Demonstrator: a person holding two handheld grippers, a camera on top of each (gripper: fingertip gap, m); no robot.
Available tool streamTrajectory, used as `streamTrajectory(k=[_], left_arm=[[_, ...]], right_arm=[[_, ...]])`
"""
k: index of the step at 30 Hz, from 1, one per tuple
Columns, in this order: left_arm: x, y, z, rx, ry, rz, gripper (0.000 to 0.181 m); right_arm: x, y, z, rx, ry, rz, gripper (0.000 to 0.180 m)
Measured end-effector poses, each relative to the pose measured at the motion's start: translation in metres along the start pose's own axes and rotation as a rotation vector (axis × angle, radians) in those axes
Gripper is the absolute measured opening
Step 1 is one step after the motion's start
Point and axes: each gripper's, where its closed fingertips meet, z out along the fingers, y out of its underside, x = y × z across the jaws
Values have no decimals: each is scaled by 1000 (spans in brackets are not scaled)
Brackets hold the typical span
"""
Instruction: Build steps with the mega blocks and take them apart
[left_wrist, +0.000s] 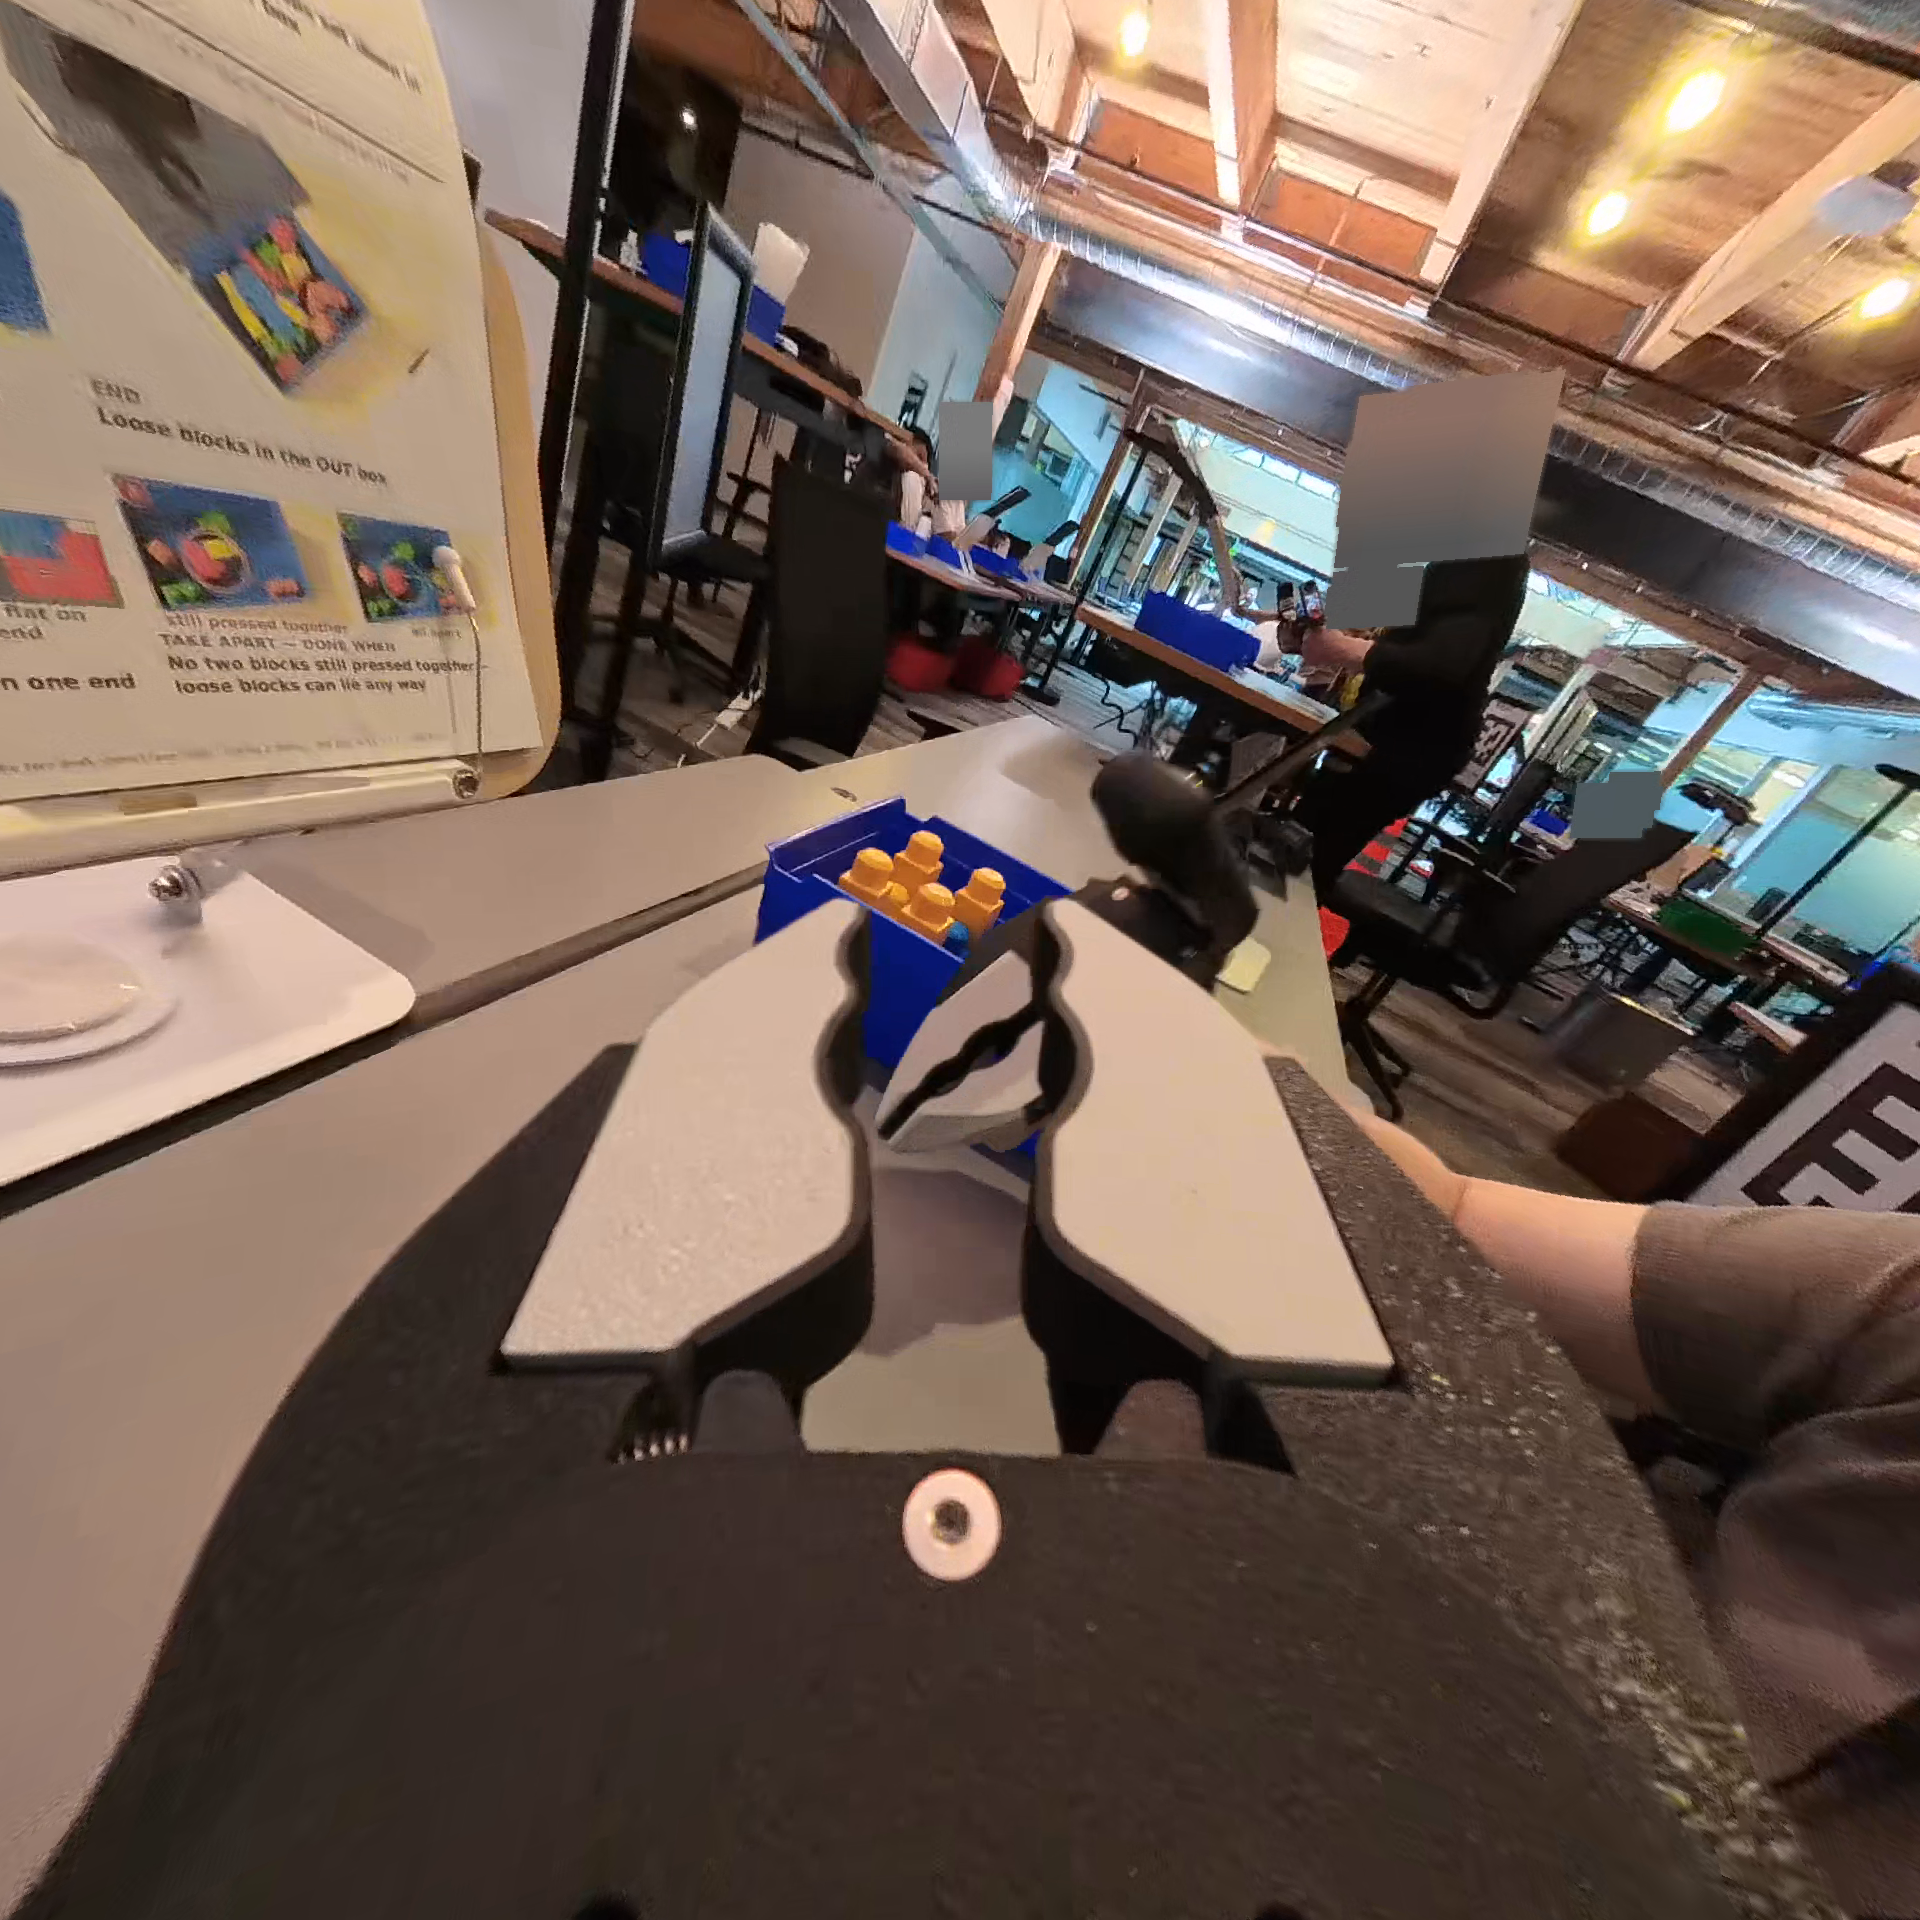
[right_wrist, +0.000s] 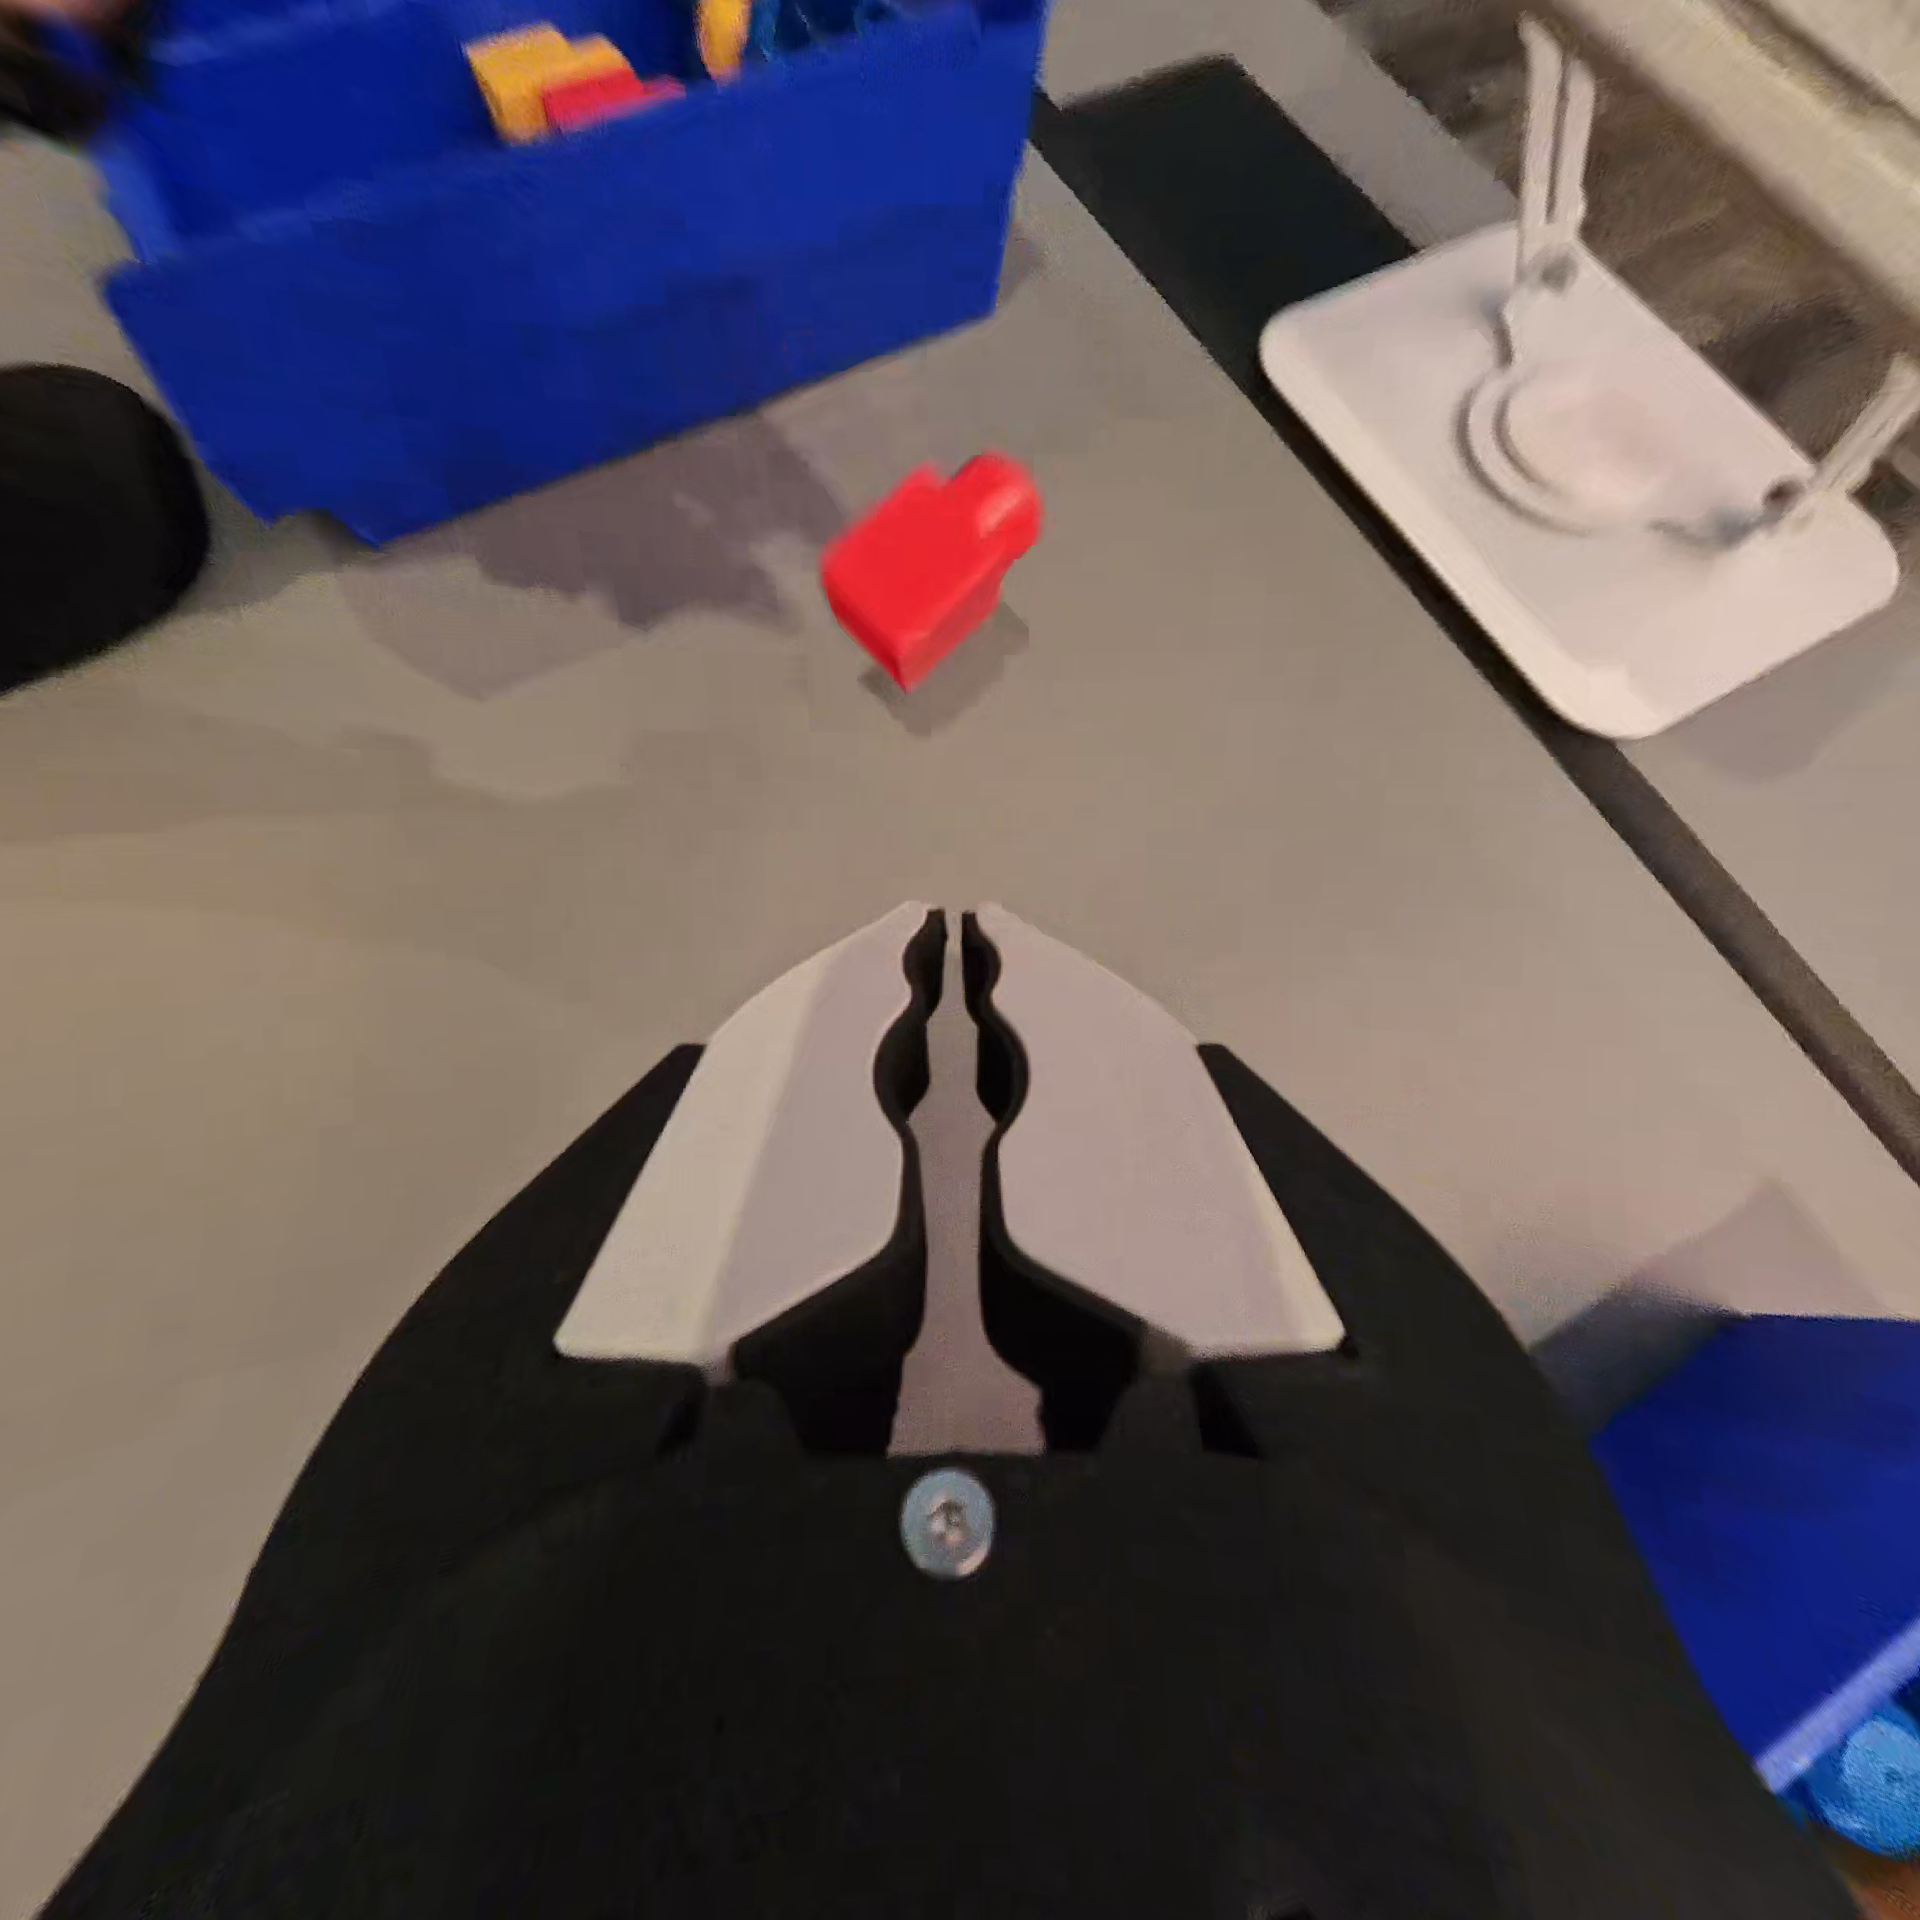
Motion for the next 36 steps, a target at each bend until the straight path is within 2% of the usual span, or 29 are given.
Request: streamTrajectory(k=[2,5,8,12,17,20,23,26,29,33,36], left_arm=[[2,-1,-4,-20,22,-18,25],[-2,-3,-10,-39,4,-21,27],[-5,-13,-23,-43,-32,2,30],[-8,-32,-43,28,-89,42,29],[-20,-23,-42,-22,-141,28,30],[-42,-2,-38,-151,-281,86,32],[-71,31,-30,-309,-482,121,44],[-95,67,-5,-316,-610,86,52],[-129,105,22,-400,-766,154,80],[-205,105,23,-453,-1166,401,94],[-244,109,18,-460,-1312,358,98]], right_arm=[[5,10,8,-43,8,-7,4],[6,13,12,-66,29,-28,15],[8,14,11,-77,50,-55,17],[12,16,12,-84,70,-53,27],[13,20,14,-111,89,-74,34],[15,18,12,-112,106,-94,35],[21,13,1,-97,127,-109,37],[30,5,-17,-56,141,-91,40],[41,0,-37,-11,155,-59,42],[52,-5,-58,47,150,-20,44],[51,-11,-69,88,130,-12,44]])
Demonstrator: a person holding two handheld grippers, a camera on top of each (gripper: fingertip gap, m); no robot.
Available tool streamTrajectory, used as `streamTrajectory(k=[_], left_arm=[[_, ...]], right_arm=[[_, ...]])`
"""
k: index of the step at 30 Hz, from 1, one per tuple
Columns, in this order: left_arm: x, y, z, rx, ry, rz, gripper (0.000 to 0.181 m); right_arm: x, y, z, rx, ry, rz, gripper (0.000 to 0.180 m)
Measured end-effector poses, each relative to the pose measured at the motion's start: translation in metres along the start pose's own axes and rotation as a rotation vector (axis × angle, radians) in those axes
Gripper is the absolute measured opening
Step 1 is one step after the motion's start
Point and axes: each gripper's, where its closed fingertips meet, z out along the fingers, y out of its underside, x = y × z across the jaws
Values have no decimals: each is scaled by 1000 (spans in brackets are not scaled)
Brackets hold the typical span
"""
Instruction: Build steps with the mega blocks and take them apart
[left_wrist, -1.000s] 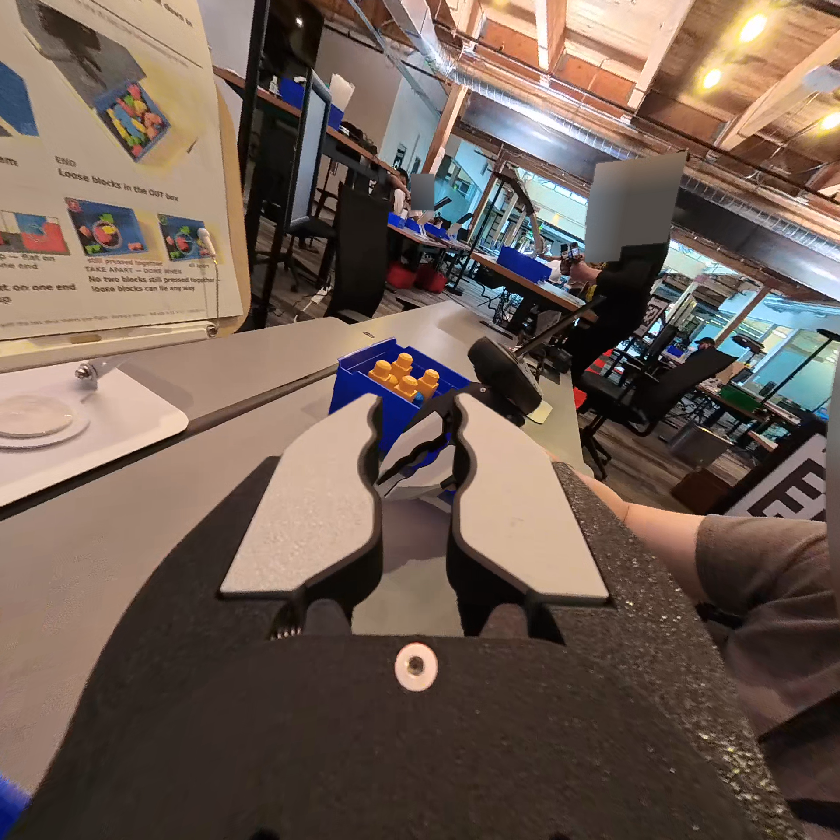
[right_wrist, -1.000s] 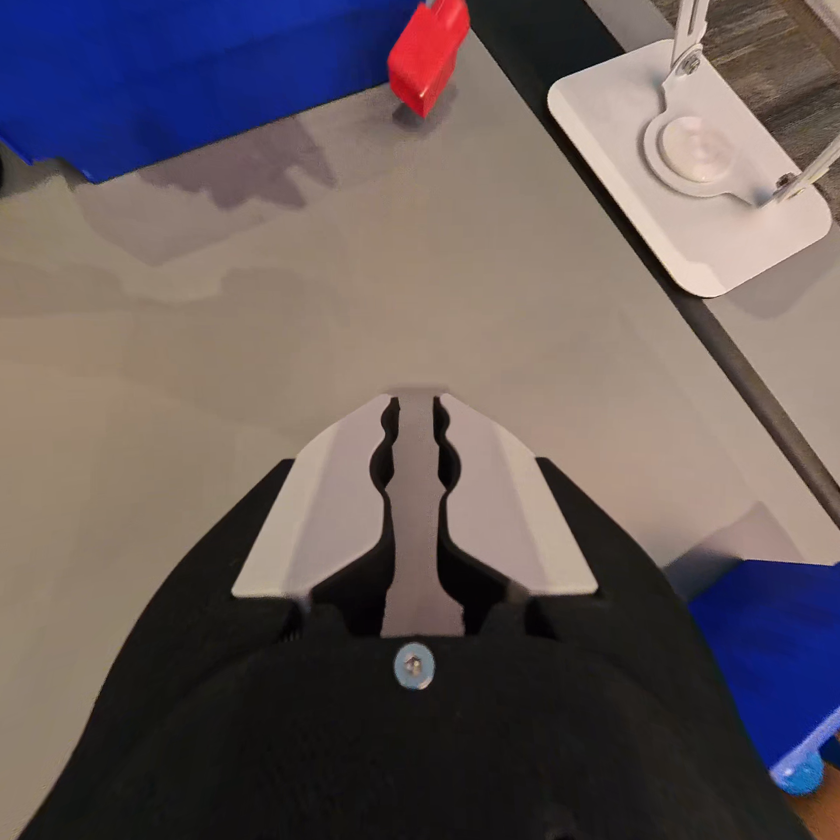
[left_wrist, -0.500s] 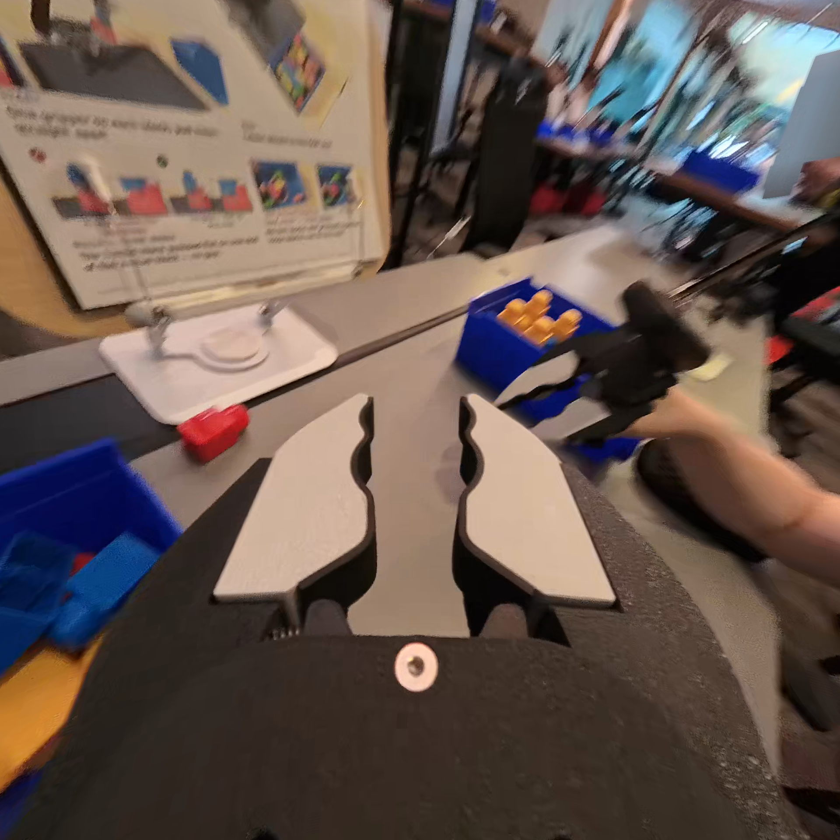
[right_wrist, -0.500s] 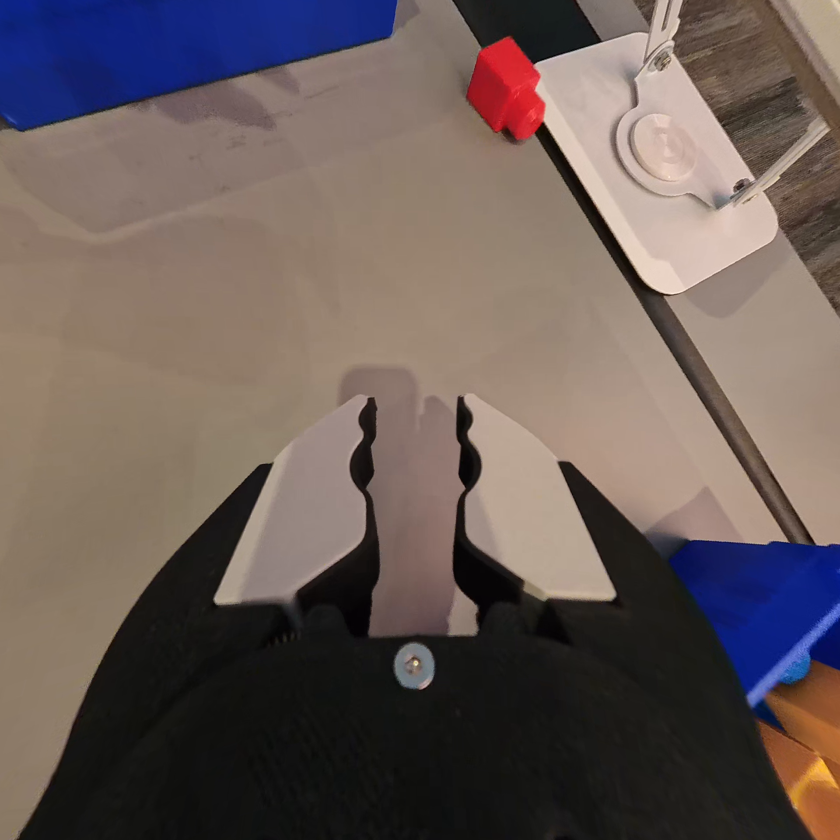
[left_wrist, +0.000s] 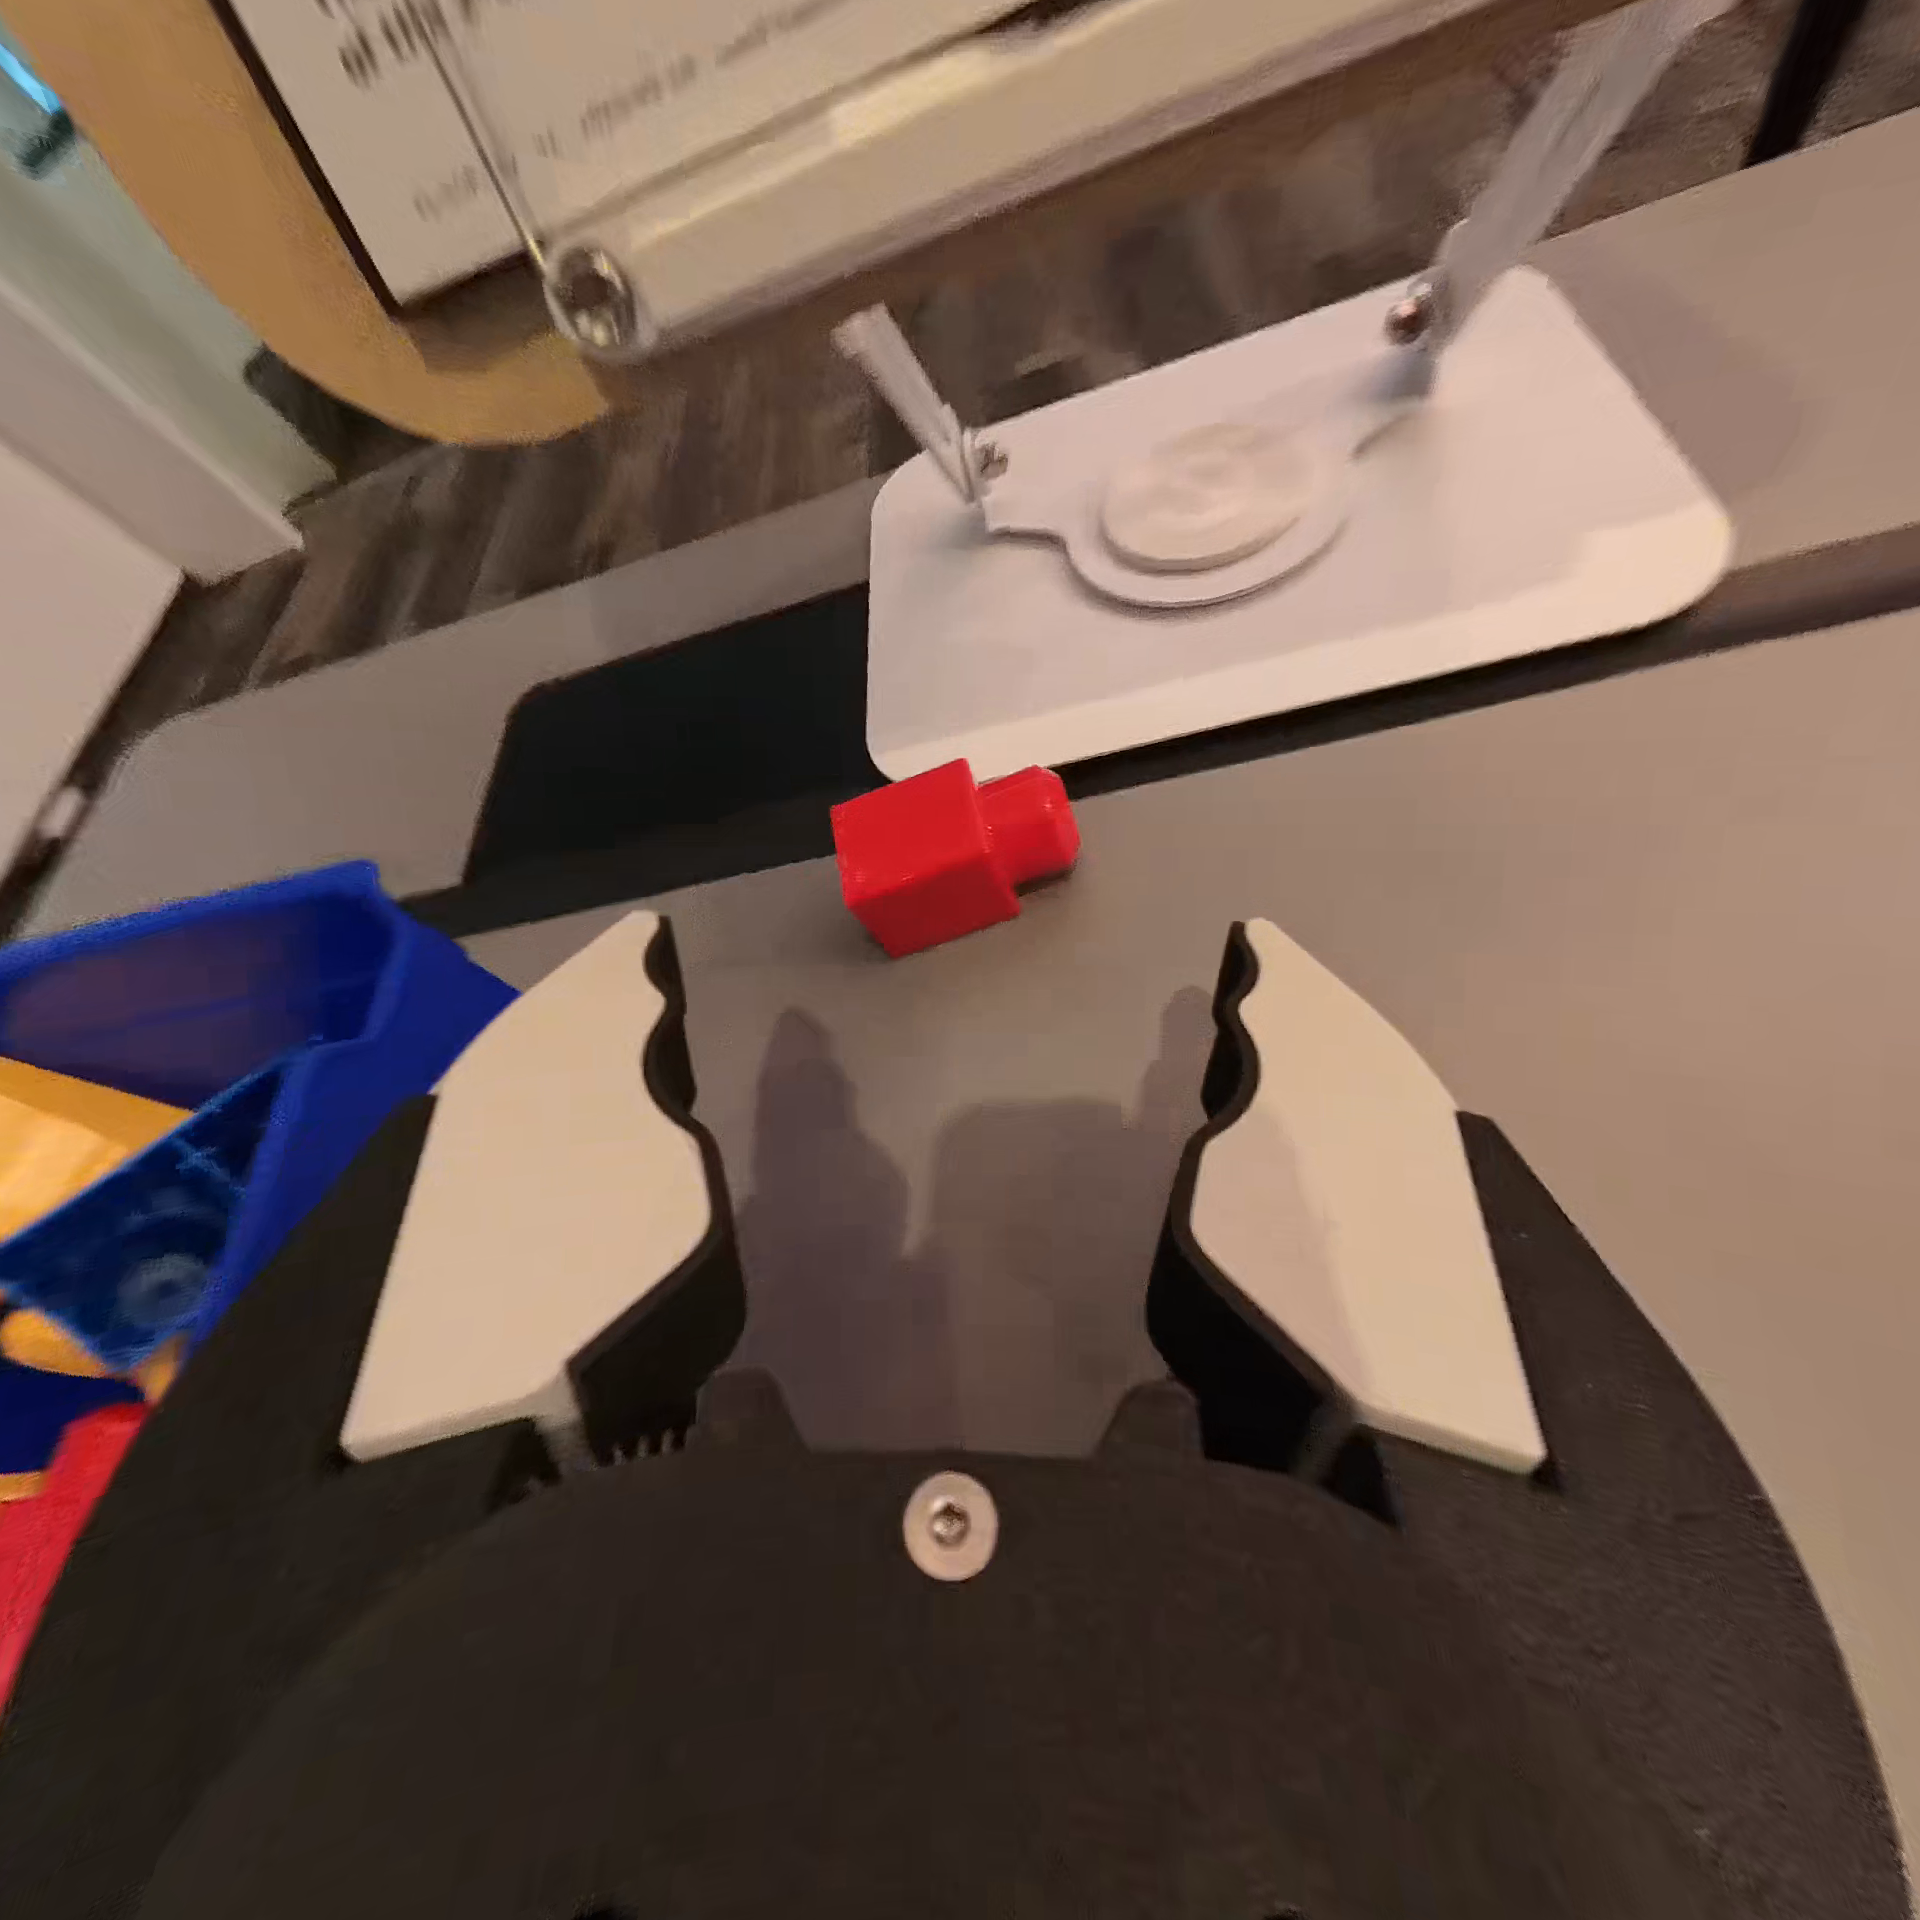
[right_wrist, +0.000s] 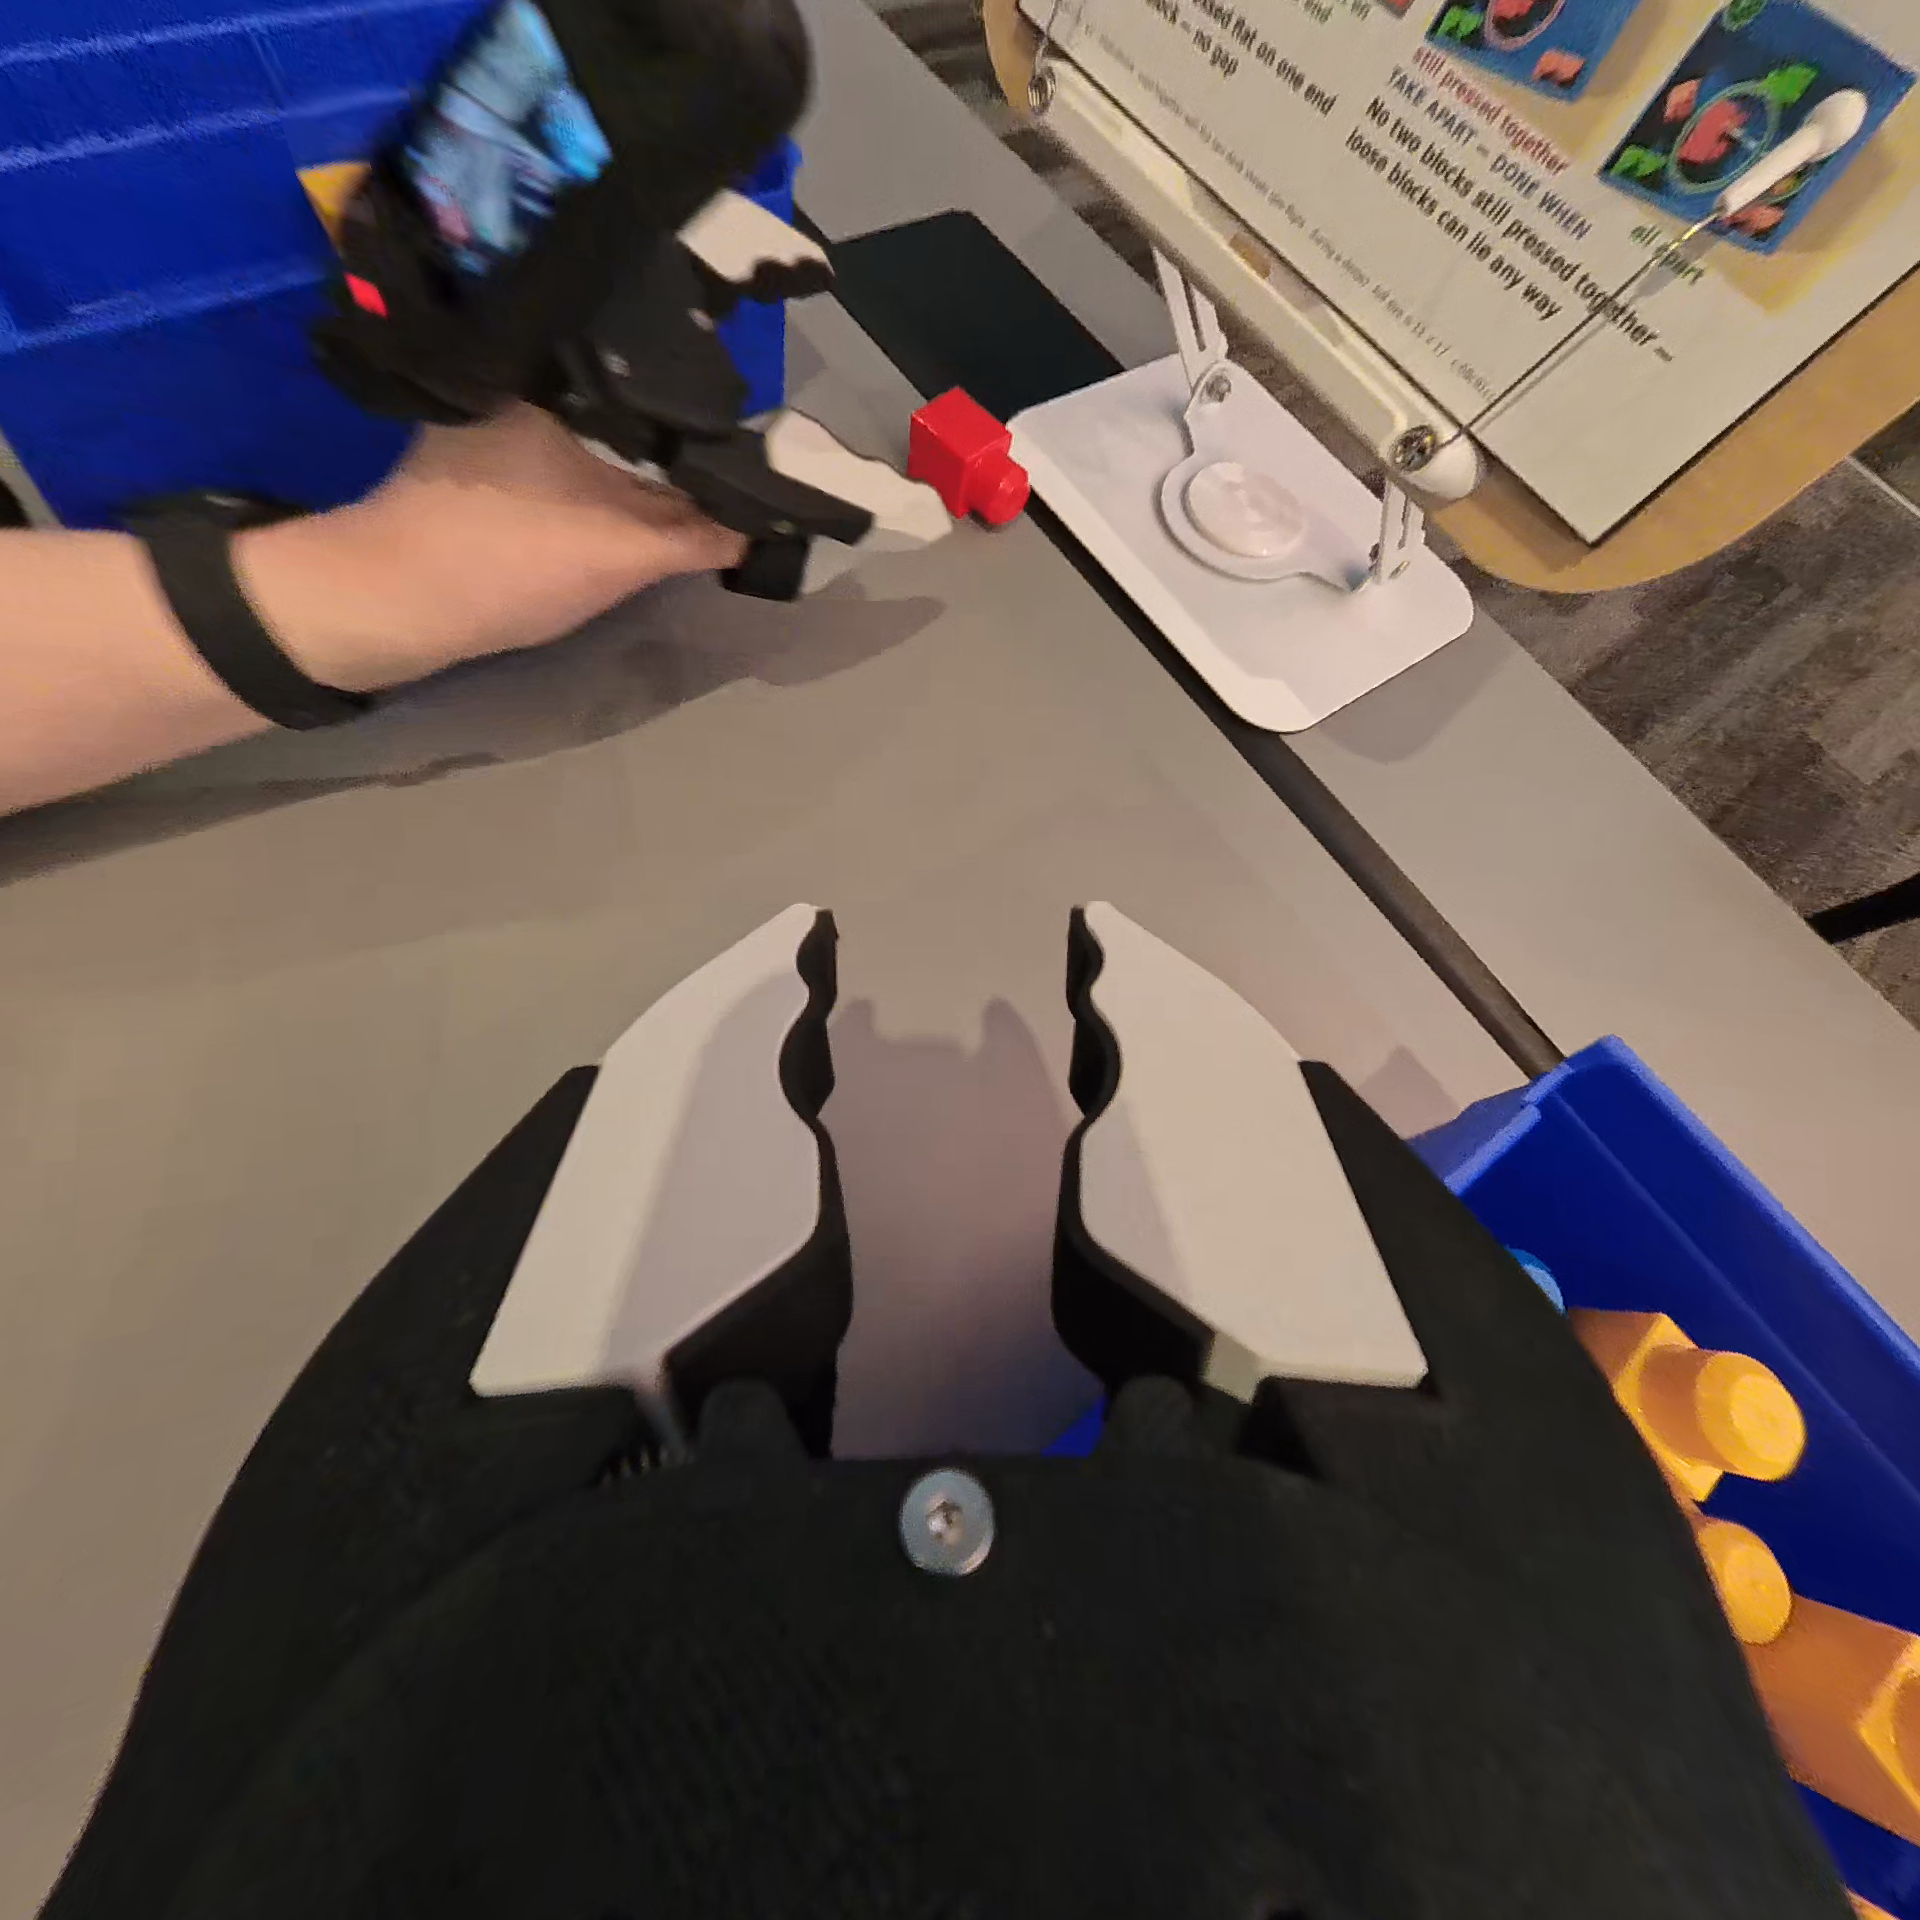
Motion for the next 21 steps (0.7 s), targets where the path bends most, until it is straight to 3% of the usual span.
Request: streamTrajectory(k=[9,14,21], left_arm=[[4,21,55,-174,80,-412,95],[-1,29,68,-230,51,-441,92],[0,31,74,-265,40,-369,68]], right_arm=[[-6,-13,-19,60,-48,-18,44],[-10,-15,-26,63,-59,-52,44],[-15,-22,-34,88,-74,-57,44]])
